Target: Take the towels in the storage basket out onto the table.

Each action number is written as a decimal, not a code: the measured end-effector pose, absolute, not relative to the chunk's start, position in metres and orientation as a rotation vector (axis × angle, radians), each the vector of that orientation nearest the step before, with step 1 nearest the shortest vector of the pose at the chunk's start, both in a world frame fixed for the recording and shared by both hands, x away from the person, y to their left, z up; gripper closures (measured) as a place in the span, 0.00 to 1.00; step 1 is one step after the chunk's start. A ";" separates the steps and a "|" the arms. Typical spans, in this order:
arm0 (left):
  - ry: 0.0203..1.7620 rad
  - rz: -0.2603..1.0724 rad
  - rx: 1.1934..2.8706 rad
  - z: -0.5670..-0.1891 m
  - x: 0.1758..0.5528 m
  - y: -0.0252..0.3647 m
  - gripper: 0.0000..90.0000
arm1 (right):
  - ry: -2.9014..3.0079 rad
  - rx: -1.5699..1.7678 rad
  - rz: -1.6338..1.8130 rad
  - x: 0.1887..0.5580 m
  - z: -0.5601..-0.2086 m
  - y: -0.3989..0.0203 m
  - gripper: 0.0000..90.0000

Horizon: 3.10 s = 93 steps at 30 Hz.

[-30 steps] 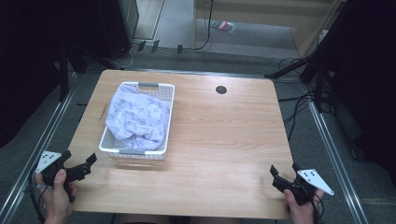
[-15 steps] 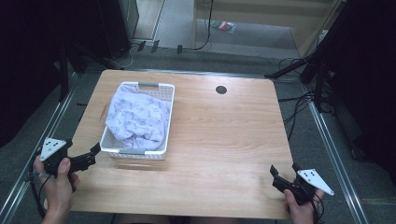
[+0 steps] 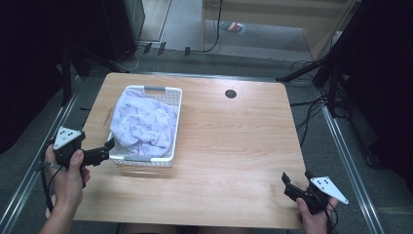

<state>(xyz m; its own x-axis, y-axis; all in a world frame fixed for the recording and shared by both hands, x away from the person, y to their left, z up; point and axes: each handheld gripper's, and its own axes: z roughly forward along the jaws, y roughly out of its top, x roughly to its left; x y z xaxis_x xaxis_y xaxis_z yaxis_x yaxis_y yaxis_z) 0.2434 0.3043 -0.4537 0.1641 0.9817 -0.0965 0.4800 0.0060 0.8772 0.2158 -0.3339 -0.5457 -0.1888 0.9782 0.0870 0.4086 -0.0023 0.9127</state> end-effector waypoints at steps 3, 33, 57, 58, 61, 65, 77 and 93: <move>1.415 0.757 1.619 -0.447 0.249 0.298 0.00 | 1.655 1.448 1.169 0.216 -0.546 -0.334 0.15; 1.396 0.662 1.844 -0.434 0.323 0.236 0.00 | 1.657 1.446 1.173 0.216 -0.546 -0.334 0.15; 1.508 0.451 2.019 -0.481 0.406 0.214 0.00 | 1.661 1.448 1.185 0.216 -0.546 -0.335 0.15; 1.515 0.456 2.035 -0.483 0.408 0.213 0.00 | 1.661 1.447 1.184 0.216 -0.546 -0.335 0.15; 1.539 0.455 2.061 -0.488 0.411 0.211 0.00 | 1.660 1.449 1.186 0.216 -0.546 -0.335 0.15; 1.560 0.431 2.104 -0.495 0.414 0.209 0.00 | 1.659 1.448 1.184 0.216 -0.546 -0.335 0.15; 1.675 0.401 2.322 -0.512 0.423 0.190 0.00 | 1.661 1.452 1.183 0.216 -0.546 -0.335 0.15; 1.638 0.407 2.412 -0.511 0.423 0.187 0.18 | 1.657 1.457 1.183 0.216 -0.546 -0.335 0.15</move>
<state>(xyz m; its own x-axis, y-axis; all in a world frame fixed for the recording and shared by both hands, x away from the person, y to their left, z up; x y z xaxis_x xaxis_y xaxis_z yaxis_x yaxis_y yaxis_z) 0.4226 0.1868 -0.5111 0.3491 0.9300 0.1147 0.8756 -0.3674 0.3138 0.2158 -0.3348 -0.5457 -0.1931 0.9759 0.1019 0.4132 -0.0133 0.9105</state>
